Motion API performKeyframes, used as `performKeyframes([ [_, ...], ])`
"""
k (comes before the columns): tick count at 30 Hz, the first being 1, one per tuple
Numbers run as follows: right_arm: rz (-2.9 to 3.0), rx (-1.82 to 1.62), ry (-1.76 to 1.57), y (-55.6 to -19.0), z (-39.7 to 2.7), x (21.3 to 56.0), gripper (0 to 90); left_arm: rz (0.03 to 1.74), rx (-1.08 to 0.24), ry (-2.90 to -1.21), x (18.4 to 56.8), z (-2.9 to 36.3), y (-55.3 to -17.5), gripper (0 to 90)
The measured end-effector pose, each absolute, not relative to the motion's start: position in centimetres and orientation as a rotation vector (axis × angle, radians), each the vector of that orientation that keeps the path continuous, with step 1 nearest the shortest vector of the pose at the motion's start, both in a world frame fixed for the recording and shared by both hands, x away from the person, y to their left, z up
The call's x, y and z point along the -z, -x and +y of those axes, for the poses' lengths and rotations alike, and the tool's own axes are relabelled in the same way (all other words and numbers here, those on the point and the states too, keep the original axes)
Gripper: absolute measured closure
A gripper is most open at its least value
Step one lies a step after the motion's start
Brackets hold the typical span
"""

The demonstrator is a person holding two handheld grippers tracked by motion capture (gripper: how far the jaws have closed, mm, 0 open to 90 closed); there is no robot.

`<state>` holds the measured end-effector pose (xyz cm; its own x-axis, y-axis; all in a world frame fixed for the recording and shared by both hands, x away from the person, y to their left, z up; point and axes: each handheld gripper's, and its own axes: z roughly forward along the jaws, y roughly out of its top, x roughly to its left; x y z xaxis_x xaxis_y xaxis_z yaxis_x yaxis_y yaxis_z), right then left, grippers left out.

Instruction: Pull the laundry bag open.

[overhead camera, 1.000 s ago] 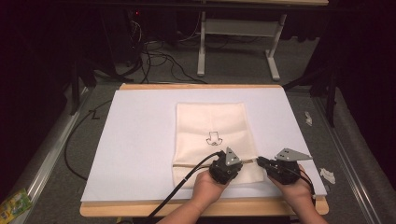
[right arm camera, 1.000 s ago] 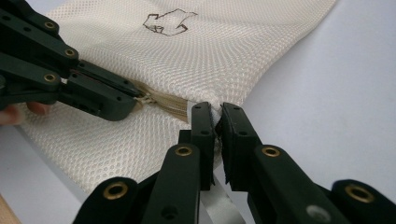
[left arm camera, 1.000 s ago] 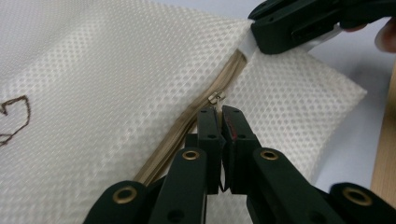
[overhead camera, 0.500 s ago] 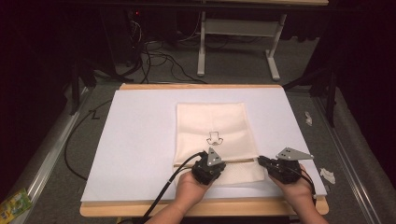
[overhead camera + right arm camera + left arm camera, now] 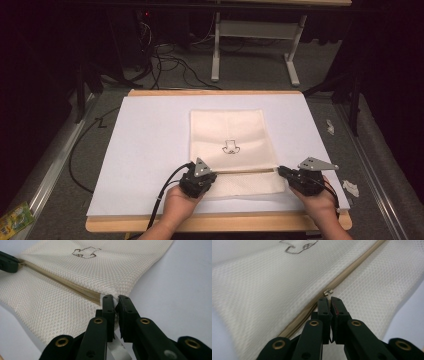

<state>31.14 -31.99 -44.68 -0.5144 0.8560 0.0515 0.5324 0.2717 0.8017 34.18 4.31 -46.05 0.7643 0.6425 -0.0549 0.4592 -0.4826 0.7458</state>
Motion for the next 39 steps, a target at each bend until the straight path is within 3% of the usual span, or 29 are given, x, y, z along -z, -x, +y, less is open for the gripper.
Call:
performKeyframes([
  [15, 2.126, -1.140, -1.281, -31.3, -33.0, 44.5, 85.4, 0.986, -0.246, -2.038, 46.1, 12.6, -34.6, 87.6],
  [34, 2.218, -1.092, -1.301, -32.0, -32.7, 45.6, 80.8, 0.967, -0.218, -2.107, 46.9, 12.6, -34.6, 86.4],
  [37, 2.214, -1.091, -1.325, -31.9, -32.7, 45.6, 76.0, 0.983, -0.198, -2.107, 47.0, 12.8, -34.7, 78.2],
  [39, 2.213, -1.102, -1.323, -31.9, -32.8, 45.5, 73.7, 0.969, -0.197, -2.099, 46.9, 12.9, -34.6, 77.4],
])
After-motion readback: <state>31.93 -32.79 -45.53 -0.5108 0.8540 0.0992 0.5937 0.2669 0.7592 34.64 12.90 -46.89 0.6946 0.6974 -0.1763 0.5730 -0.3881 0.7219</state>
